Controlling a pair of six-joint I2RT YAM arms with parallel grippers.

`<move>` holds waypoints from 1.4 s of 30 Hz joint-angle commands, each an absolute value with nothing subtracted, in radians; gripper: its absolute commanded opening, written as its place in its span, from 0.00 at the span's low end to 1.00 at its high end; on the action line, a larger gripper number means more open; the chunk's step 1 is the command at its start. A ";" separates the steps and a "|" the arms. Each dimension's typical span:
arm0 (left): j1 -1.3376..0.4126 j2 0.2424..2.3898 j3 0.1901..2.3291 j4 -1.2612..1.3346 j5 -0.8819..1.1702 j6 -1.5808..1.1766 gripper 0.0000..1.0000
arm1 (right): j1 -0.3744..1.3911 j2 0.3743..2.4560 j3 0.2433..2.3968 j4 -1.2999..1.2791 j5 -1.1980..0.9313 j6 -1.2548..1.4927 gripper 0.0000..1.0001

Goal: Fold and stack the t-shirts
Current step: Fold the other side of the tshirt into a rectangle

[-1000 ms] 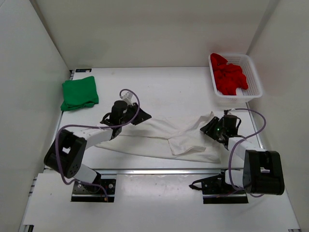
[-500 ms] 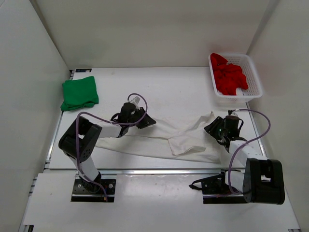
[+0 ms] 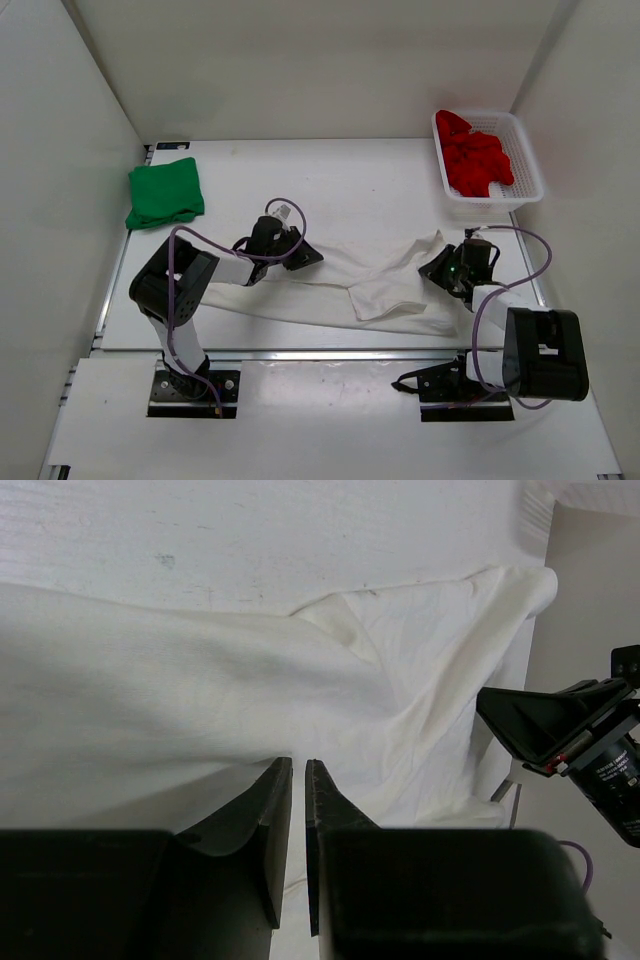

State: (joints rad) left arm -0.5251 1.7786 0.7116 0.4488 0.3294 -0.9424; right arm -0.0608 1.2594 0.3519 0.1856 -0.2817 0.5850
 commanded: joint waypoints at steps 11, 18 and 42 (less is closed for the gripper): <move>-0.463 1.776 0.680 0.482 0.344 -0.945 0.22 | -0.101 0.999 0.322 0.057 -0.235 0.607 0.00; -0.453 1.789 0.672 0.482 0.362 -0.956 0.20 | -0.120 0.887 0.285 -0.078 -0.224 0.601 0.00; -0.537 1.580 0.681 0.344 0.255 -0.859 0.22 | -0.006 0.697 0.350 -0.256 -0.037 0.601 0.29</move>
State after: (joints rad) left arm -0.4999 1.6569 0.6643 0.3767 0.2924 -0.9131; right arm -0.0574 0.7826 0.2783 -0.1989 -0.1402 0.6250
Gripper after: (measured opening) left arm 0.220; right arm 0.281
